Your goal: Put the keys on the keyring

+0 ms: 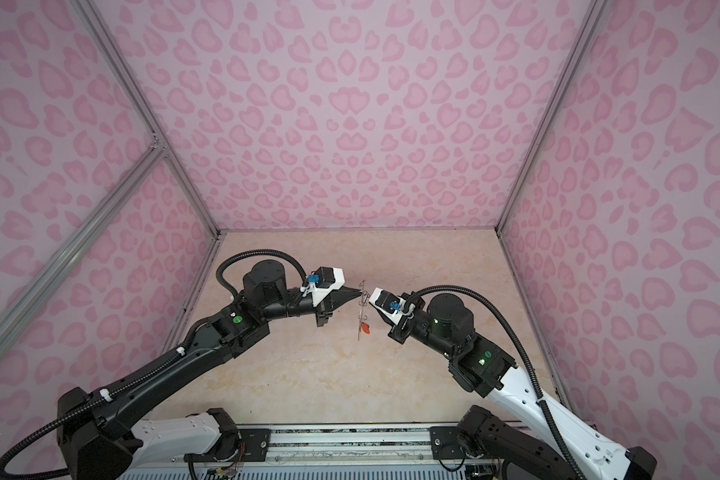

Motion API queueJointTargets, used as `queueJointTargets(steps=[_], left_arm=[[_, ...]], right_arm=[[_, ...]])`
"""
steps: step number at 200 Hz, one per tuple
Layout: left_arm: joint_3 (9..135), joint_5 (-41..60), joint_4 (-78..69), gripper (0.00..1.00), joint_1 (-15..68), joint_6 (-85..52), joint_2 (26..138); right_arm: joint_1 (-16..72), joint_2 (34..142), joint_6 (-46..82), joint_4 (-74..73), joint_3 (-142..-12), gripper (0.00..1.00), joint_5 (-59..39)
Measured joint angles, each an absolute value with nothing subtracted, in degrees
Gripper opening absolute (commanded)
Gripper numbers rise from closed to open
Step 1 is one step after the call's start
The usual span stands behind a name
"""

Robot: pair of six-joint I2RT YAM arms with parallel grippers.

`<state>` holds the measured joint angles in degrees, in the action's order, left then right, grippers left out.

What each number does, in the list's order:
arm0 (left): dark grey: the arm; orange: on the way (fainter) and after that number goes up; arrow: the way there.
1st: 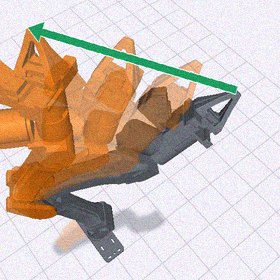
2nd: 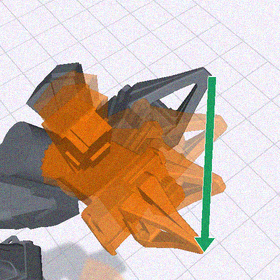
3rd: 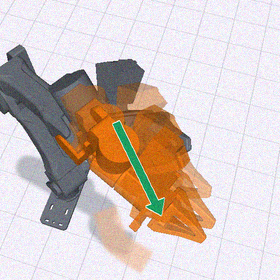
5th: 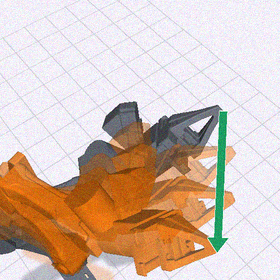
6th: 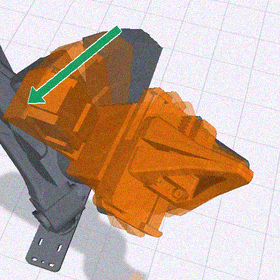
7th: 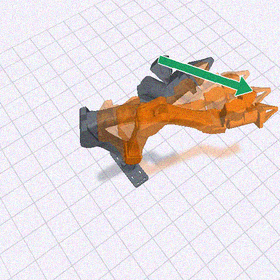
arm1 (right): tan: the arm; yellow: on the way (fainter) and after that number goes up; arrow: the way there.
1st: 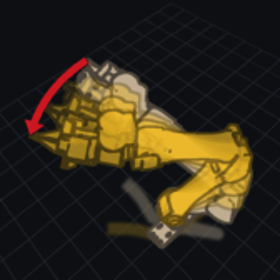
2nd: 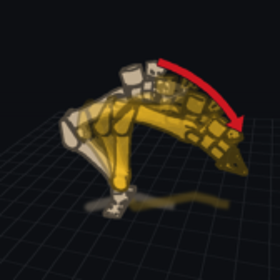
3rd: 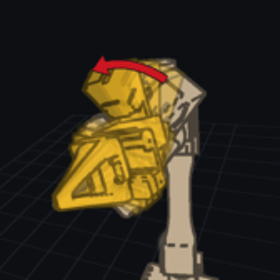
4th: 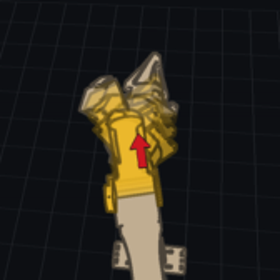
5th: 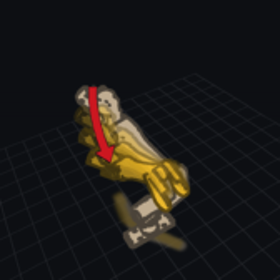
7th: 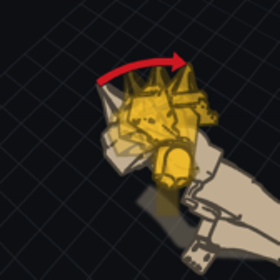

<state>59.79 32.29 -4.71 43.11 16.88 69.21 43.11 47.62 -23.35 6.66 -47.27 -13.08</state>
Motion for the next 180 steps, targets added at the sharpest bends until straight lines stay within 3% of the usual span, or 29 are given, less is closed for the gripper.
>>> queueJointTargets(steps=[126,180], left_arm=[[59.2,31.6,-4.8,0.03,43.1,15.9,68.7],[59.2,31.1,-4.9,0.03,43.1,15.2,68.7]], right_arm=[[42.7,50.0,-21.4,5.3,-48.8,0.13,-15.0],[42.3,52.0,-19.7,5.8,-50.3,0.00,-16.3]])
